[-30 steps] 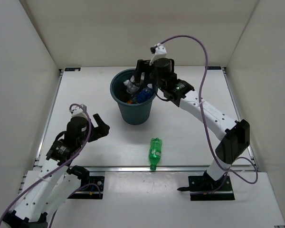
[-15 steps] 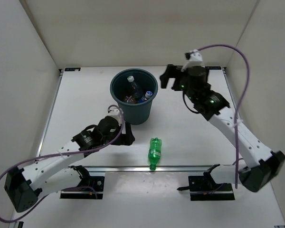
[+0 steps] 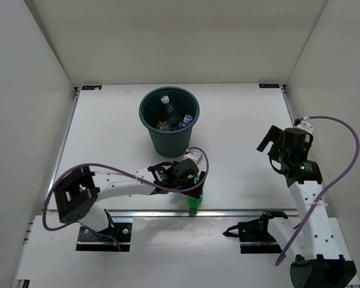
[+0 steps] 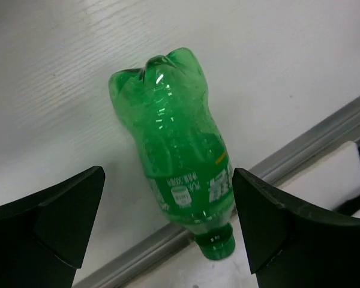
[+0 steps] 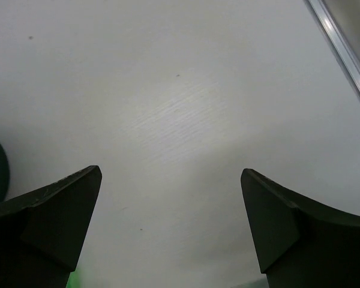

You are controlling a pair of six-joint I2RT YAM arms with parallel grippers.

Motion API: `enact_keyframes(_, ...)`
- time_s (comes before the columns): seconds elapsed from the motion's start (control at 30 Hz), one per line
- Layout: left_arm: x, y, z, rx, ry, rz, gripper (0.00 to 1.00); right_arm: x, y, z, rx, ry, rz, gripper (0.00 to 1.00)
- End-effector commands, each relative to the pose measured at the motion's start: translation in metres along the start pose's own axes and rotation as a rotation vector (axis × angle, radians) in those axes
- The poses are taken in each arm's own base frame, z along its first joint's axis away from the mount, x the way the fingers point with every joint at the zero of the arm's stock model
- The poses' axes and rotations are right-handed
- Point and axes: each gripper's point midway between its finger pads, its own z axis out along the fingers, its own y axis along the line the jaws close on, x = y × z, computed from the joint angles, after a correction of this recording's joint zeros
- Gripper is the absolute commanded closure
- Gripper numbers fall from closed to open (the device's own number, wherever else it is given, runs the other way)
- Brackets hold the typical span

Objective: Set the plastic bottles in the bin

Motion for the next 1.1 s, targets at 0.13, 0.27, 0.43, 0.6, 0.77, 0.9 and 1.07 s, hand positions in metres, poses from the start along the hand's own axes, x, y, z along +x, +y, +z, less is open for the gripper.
enact_keyframes(0.13, 0.000, -0.013, 0.033, -0.017, 0.001, 0.079, 0.04, 0.014, -0.029, -0.013, 0.049, 0.004, -0.011, 0.00)
enact_keyframes(0.27, 0.001, -0.016, 0.034, 0.005, 0.023, 0.057, 0.29, 0.031, -0.029, -0.010, 0.052, 0.043, -0.026, 0.01)
enact_keyframes(0.43, -0.047, -0.036, -0.017, 0.054, -0.101, 0.082, 0.42, 0.032, -0.022, -0.008, 0.014, 0.033, -0.020, 0.00)
enact_keyframes(0.6, -0.143, -0.069, -0.121, 0.156, -0.361, 0.143, 0.39, 0.035, -0.024, 0.001, 0.013, 0.047, -0.010, 0.01)
enact_keyframes(0.77, -0.261, 0.002, -0.194, -0.049, -0.701, 0.021, 0.44, 0.042, -0.023, 0.008, 0.003, 0.076, -0.012, 0.01)
enact_keyframes(0.9, -0.311, 0.066, -0.195, -0.212, -0.787, -0.071, 0.46, 0.043, -0.021, 0.006, -0.003, 0.075, -0.010, 0.01)
enact_keyframes(1.07, -0.330, 0.123, -0.153, -0.346, -0.706, -0.149, 0.36, 0.034, -0.025, 0.000, 0.016, 0.055, 0.011, 0.00)
